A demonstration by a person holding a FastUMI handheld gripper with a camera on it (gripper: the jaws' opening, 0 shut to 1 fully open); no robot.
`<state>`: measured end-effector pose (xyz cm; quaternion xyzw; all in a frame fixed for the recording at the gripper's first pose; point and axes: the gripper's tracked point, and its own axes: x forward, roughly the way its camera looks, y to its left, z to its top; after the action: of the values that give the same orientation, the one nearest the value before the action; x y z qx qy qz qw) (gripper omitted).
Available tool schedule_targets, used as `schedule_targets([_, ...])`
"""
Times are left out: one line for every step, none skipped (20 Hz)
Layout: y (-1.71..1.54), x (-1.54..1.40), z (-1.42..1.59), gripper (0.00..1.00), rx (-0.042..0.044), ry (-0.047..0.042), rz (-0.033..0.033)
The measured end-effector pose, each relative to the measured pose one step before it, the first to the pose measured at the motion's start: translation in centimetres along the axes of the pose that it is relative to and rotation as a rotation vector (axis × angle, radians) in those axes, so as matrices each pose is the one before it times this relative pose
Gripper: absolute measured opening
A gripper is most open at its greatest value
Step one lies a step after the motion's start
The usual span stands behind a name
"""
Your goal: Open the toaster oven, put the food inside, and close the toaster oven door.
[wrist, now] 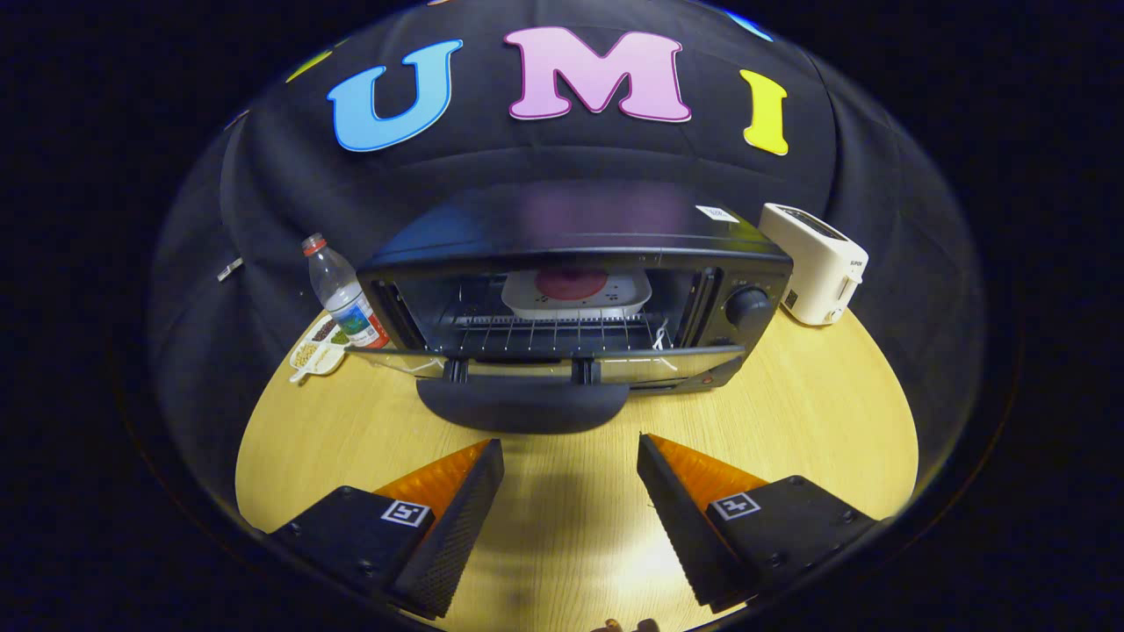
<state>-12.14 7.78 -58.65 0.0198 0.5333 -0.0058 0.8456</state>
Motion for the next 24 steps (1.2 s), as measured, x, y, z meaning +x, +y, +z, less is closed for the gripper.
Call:
schedule_targets([0.015, -0.429, -0.203, 1.0, -0.00052, 0.00195, 0.00103])
schedule_targets([0.052, -0.368, -0.478, 1.0, -0.0076, 0.00709, 0.00099])
schedule_targets([-0.038, 0.17, -0.032, 1.0, -0.01393, 0.00443, -0.00202])
schedule_targets([-0.102, 0.106, -0.098, 1.0, -0.01429, 0.00283, -0.00227])
schedule_targets([-0.064, 0.11, -0.195, 1.0, -0.00995, 0.00634, -0.00104])
schedule_targets([0.067, 0.076, -0.22, 1.0, -0.00317, 0.00395, 0.00197])
schedule_targets([-0.044, -0.133, -0.081, 1.0, 0.00033, 0.0033, 0.00254])
schedule_targets([0.037, -0.04, 0.025, 1.0, 0.00274, 0.00033, 0.00461])
schedule_targets([0.165, -0.13, 0.085, 1.0, 0.00596, -0.00079, 0.00465])
schedule_targets([0.042, -0.185, 0.164, 1.0, 0.00619, -0.00546, 0.00209])
schedule_targets([-0.056, -0.191, 0.257, 1.0, 0.00116, -0.00677, 0.0003])
schedule_targets([-0.105, -0.323, 0.283, 1.0, 0.00113, -0.01074, -0.00164])
schedule_targets([-0.148, -0.575, 0.38, 1.0, 0.00083, -0.01117, 0.00076])
schedule_targets([-0.353, -0.735, 0.65, 1.0, 0.00004, -0.01478, 0.00062])
schedule_targets([-0.519, -0.729, 0.991, 1.0, 0.00078, -0.02152, 0.0001])
schedule_targets([-0.624, -0.863, 1.27, 1.0, 0.0044, -0.02794, -0.00116])
schedule_targets([-0.502, -1.25, 1.551, 1.0, 0.01239, -0.03337, 0.00401])
schedule_targets([-0.527, -1.206, 2.003, 1.0, 0.01742, -0.0418, 0.00187])
schedule_targets([-0.694, -1.246, 2.408, 1.0, 0.01005, -0.05203, 0.00236])
schedule_targets([-0.754, -1.278, 2.647, 1.0, 0.0045, -0.05922, -0.00557])
schedule_targets([-0.814, -1.211, 2.655, 1.0, 0.00328, -0.05472, -0.00513])
schedule_targets([-0.633, -1.198, 2.677, 0.99, 0.00206, -0.04983, 0.00441])
schedule_targets([-0.636, -1.011, 2.706, 0.99, 0.00167, -0.04824, -0.00012])
schedule_targets([-0.758, -0.991, 2.629, 0.99, 0.00172, -0.05497, -0.00394])
